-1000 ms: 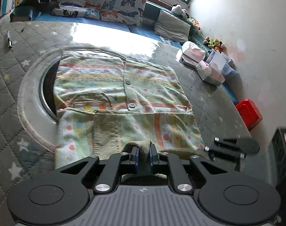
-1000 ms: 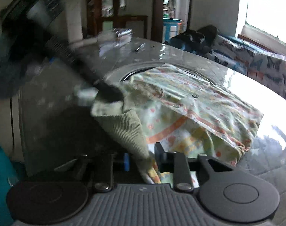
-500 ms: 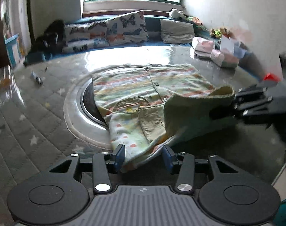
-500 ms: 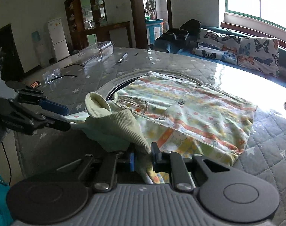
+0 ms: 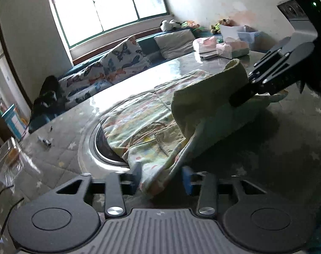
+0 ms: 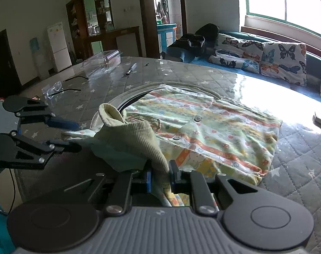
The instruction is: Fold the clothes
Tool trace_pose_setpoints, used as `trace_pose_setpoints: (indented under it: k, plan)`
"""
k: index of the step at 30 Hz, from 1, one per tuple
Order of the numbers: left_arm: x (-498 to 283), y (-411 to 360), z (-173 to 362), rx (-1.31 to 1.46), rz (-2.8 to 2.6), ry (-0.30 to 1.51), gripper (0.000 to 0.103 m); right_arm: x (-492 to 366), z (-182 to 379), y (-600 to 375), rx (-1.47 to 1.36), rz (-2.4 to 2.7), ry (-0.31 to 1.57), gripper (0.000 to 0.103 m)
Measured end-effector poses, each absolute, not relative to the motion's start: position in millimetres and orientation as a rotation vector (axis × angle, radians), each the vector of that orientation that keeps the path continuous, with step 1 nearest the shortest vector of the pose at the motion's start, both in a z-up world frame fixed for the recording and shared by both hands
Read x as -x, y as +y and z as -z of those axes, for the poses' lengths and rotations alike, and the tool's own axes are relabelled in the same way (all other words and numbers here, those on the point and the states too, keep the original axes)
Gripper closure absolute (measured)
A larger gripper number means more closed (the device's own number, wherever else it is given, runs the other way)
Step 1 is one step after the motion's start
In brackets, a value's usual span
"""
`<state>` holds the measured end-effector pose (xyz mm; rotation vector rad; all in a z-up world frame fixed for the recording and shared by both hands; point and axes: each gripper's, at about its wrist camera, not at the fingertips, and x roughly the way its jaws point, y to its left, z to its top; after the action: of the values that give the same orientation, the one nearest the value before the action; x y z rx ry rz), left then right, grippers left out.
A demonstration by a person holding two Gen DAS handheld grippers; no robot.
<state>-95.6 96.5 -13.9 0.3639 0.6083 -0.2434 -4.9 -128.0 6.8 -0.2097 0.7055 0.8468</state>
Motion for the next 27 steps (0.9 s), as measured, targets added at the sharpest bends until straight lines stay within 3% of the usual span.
trace_pose_setpoints:
  k: [4,21,27]
  plan:
    - [96.6,99.9,13.1,-0.337,0.266,0.582,0.095,13.9,-11.8,-133.9,0.21,-0.842,0.679,0.094]
    - [164.7,94.3,-33.2,-0.192,0.446,0.528,0.096,85.2,-52.0,-183.1,0.23,-0.878,0.63,0.095]
    - [147.7,100.4,-38.6,-0.127,0.426,0.533,0.096,58.7,-58.2,-176.4,0.216,-0.875,0.633,0.095]
